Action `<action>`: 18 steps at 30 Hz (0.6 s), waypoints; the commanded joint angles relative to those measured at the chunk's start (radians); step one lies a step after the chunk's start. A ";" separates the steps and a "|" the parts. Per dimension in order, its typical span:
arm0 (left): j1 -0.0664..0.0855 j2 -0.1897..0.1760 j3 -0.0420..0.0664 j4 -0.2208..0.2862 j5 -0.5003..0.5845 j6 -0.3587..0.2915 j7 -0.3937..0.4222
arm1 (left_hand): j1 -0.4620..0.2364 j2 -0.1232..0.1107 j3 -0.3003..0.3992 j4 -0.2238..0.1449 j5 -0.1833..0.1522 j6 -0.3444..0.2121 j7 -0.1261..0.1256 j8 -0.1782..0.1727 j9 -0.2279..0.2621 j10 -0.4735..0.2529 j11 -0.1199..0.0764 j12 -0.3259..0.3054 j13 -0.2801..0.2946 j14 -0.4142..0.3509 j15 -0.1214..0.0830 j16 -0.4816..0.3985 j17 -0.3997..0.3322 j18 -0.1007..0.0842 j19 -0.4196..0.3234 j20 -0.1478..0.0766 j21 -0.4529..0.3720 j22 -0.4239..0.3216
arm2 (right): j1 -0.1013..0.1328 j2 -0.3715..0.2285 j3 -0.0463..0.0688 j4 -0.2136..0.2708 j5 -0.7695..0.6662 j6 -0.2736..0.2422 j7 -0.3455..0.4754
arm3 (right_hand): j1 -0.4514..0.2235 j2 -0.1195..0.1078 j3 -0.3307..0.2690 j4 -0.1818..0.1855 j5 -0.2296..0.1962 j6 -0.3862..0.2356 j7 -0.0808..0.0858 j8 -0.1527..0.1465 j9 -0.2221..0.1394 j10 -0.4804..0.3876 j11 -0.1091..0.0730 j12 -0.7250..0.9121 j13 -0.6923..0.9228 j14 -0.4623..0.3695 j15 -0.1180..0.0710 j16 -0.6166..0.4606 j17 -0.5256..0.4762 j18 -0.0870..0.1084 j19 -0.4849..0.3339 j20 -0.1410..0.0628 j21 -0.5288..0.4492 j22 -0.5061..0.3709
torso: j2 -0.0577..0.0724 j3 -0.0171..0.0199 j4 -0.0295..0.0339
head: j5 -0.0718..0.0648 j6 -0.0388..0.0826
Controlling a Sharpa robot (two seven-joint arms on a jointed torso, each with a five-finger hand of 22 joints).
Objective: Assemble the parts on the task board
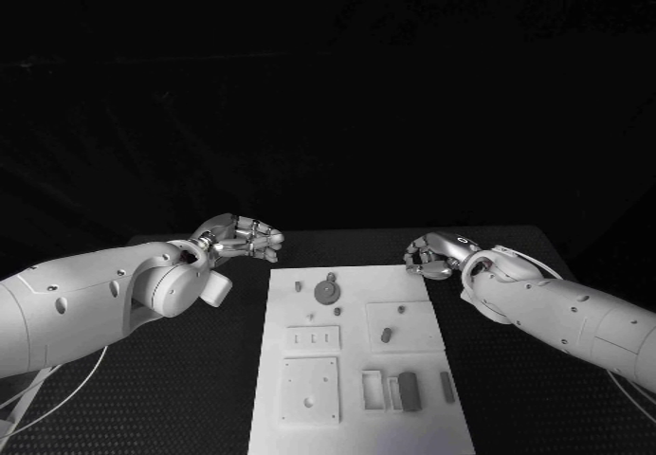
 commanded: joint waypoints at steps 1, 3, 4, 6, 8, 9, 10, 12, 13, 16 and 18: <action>0.002 0.003 0.004 0.004 -0.075 0.042 -0.054 | -0.018 0.001 0.004 0.002 0.000 0.016 -0.003 0.001 -0.001 0.018 -0.005 0.009 0.019 0.014 -0.006 0.009 0.024 -0.006 0.013 -0.009 0.011 0.013 | 0.013 -0.009 0.001 0.046 -0.080 -0.020 -0.088 | 0.003 0.003 0.002 0.000 0.006 0.016 0.006 0.006 0.004 0.006 -0.002 0.005 0.000 0.008 -0.003 0.004 -0.001 0.013 0.002 -0.005 0.007 0.015 | -0.001 0.0006 -0.0013 | 0.000 0.006; 0.003 0.005 0.006 0.005 -0.091 0.026 -0.077 | -0.024 0.002 0.004 0.001 -0.007 0.026 -0.007 0.001 -0.001 0.030 -0.011 0.017 0.034 0.025 -0.013 0.015 0.041 -0.008 0.022 -0.018 0.020 0.022 | 0.021 -0.021 0.001 0.097 -0.109 -0.025 -0.122 | 0.001 0.002 0.001 0.000 0.006 0.019 0.006 0.007 0.004 0.006 -0.002 0.004 0.000 0.006 -0.004 0.002 -0.005 0.013 0.002 -0.005 0.007 0.014 | -0.003 -0.0002 -0.0028 | 0.001 0.008; 0.003 0.006 0.008 0.005 -0.110 0.014 -0.086 | -0.026 0.002 0.003 0.001 -0.008 0.028 -0.007 0.000 -0.002 0.033 -0.013 0.019 0.040 0.028 -0.015 0.016 0.048 -0.010 0.024 -0.021 0.022 0.026 | 0.025 -0.024 0.001 0.122 -0.119 -0.019 -0.140 | 0.001 0.001 0.001 0.000 0.006 0.021 0.005 0.008 0.005 0.007 -0.003 0.003 0.000 0.006 -0.004 0.002 -0.005 0.013 0.003 -0.006 0.007 0.014 | -0.005 -0.0003 -0.0039 | 0.001 0.008; 0.006 0.009 0.010 0.014 -0.152 -0.023 -0.112 | -0.027 -0.005 0.004 0.001 -0.002 0.039 -0.011 0.000 -0.002 0.073 -0.034 0.048 0.066 0.068 -0.035 0.042 0.077 -0.010 0.042 -0.033 0.037 0.039 | 0.035 -0.030 0.001 0.177 -0.142 0.003 -0.190 | 0.001 0.000 0.001 0.000 0.006 0.026 0.003 0.010 0.006 0.007 -0.005 0.003 -0.001 0.007 -0.006 0.001 -0.006 0.013 0.003 -0.006 0.007 0.014 | -0.010 -0.0012 -0.0073 | 0.004 0.009; 0.009 0.012 0.010 0.027 -0.154 -0.062 -0.145 | -0.034 -0.008 0.002 0.001 -0.007 0.044 -0.014 -0.005 -0.004 0.092 -0.046 0.070 0.092 0.087 -0.051 0.066 0.099 -0.011 0.061 -0.047 0.054 0.055 | 0.037 -0.034 0.001 0.229 -0.151 0.005 -0.217 | 0.000 -0.001 0.000 0.000 0.006 0.026 0.003 0.010 0.006 0.007 -0.005 0.003 -0.001 0.005 -0.006 0.000 -0.009 0.013 0.003 -0.006 0.007 0.013 | -0.015 -0.0023 -0.0102 | 0.007 0.009; 0.012 0.014 0.011 0.035 -0.155 -0.080 -0.167 | -0.034 -0.009 0.001 0.001 -0.009 0.045 -0.013 -0.008 -0.005 0.090 -0.047 0.074 0.100 0.086 -0.052 0.070 0.104 -0.014 0.061 -0.051 0.056 0.059 | 0.038 -0.034 0.001 0.251 -0.151 0.007 -0.229 | -0.001 -0.002 0.000 0.001 0.006 0.027 0.003 0.010 0.006 0.007 -0.006 0.002 -0.001 0.005 -0.006 0.000 -0.010 0.013 0.004 -0.006 0.006 0.013 | -0.018 -0.0031 -0.0114 | 0.008 0.009; 0.014 0.015 0.011 0.046 -0.155 -0.097 -0.187 | -0.035 -0.010 0.000 0.001 -0.011 0.044 -0.013 -0.010 -0.006 0.088 -0.047 0.076 0.105 0.084 -0.052 0.071 0.107 -0.016 0.060 -0.052 0.057 0.062 | 0.038 -0.035 0.001 0.276 -0.152 0.011 -0.244 | -0.001 -0.001 0.000 0.001 0.006 0.027 0.002 0.010 0.006 0.007 -0.006 0.002 -0.001 0.005 -0.007 -0.001 -0.010 0.013 0.004 -0.007 0.006 0.013 | -0.020 -0.0037 -0.0122 | 0.009 0.008; 0.018 0.018 0.011 0.061 -0.159 -0.096 -0.208 | -0.050 -0.014 -0.007 0.002 -0.014 0.044 -0.011 -0.016 -0.009 0.084 -0.047 0.081 0.118 0.082 -0.053 0.075 0.114 -0.020 0.059 -0.057 0.060 0.069 | 0.039 -0.033 0.001 0.314 -0.162 0.015 -0.263 | -0.001 -0.001 -0.001 0.001 0.006 0.028 0.002 0.011 0.006 0.007 -0.006 0.002 -0.001 0.004 -0.007 -0.001 -0.011 0.013 0.004 -0.007 0.006 0.013 | -0.025 -0.0049 -0.0136 | 0.013 0.011; 0.022 0.022 0.011 0.065 -0.172 -0.079 -0.217 | -0.058 -0.017 -0.013 0.002 -0.015 0.042 -0.011 -0.018 -0.010 0.084 -0.048 0.084 0.124 0.082 -0.053 0.077 0.117 -0.022 0.059 -0.059 0.061 0.072 | 0.039 -0.029 0.001 0.334 -0.172 0.017 -0.274 | -0.001 -0.002 -0.001 0.000 0.006 0.030 0.001 0.012 0.007 0.007 -0.007 0.002 -0.001 0.004 -0.007 -0.002 -0.012 0.013 0.004 -0.007 0.006 0.013 | -0.028 -0.0055 -0.0146 | 0.015 0.010; 0.025 0.033 0.011 0.077 -0.203 -0.054 -0.244 | -0.178 -0.047 -0.073 0.004 -0.012 0.033 -0.006 -0.030 -0.015 0.079 -0.046 0.091 0.141 0.081 -0.054 0.080 0.123 -0.028 0.061 -0.064 0.065 0.080 | 0.039 -0.018 0.001 0.376 -0.183 0.015 -0.292 | -0.001 -0.004 -0.001 0.000 0.006 0.032 0.000 0.012 0.007 0.007 -0.008 0.001 -0.002 0.003 -0.008 -0.003 -0.014 0.013 0.004 -0.007 0.006 0.012 | -0.035 -0.0068 -0.0157 | 0.021 0.007; 0.026 0.047 0.010 0.077 -0.219 -0.038 -0.273 | -0.229 -0.055 -0.087 0.004 -0.014 0.031 -0.007 -0.036 -0.019 0.074 -0.048 0.095 0.155 0.080 -0.058 0.081 0.127 -0.027 0.059 -0.071 0.065 0.085 | 0.039 -0.010 0.001 0.403 -0.201 0.012 -0.303 | -0.002 -0.005 -0.001 0.000 0.006 0.032 0.000 0.012 0.007 0.007 -0.008 0.001 -0.002 0.002 -0.009 -0.004 -0.016 0.013 0.004 -0.007 0.006 0.012 | -0.041 -0.0076 -0.0170 | 0.026 0.005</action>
